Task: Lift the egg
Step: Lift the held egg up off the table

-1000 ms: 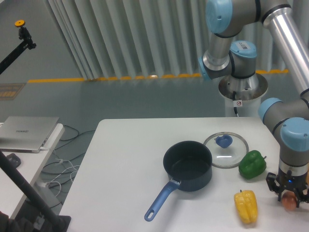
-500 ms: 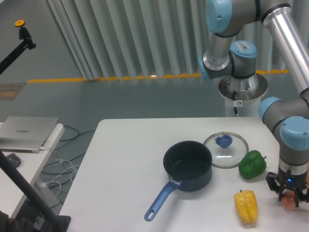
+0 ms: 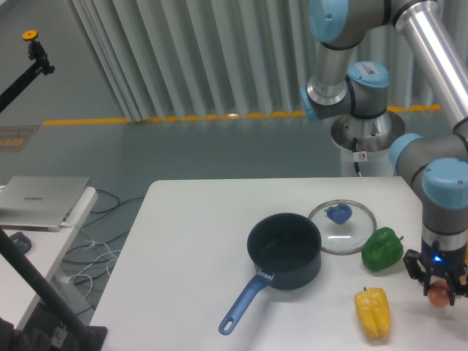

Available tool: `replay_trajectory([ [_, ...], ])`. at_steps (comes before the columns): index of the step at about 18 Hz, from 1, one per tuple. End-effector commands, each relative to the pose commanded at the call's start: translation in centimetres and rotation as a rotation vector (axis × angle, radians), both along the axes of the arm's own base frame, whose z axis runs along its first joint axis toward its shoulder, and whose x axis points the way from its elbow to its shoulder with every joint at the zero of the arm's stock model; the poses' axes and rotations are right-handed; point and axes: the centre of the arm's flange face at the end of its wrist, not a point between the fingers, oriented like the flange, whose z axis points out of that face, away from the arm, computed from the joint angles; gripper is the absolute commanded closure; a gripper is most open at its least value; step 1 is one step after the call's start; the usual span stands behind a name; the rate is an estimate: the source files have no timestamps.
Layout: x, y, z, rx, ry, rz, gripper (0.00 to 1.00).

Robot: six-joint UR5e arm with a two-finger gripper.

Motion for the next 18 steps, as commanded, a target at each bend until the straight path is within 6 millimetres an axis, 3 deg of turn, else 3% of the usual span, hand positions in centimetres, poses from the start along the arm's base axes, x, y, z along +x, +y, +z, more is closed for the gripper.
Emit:
replay_trajectory([
  [6, 0.5, -0.4, 2.0, 0.001, 0.028, -0.061, 0.89],
  [18, 1.2, -1.1, 2.6, -0.038, 0.049, -0.180, 0.88],
])
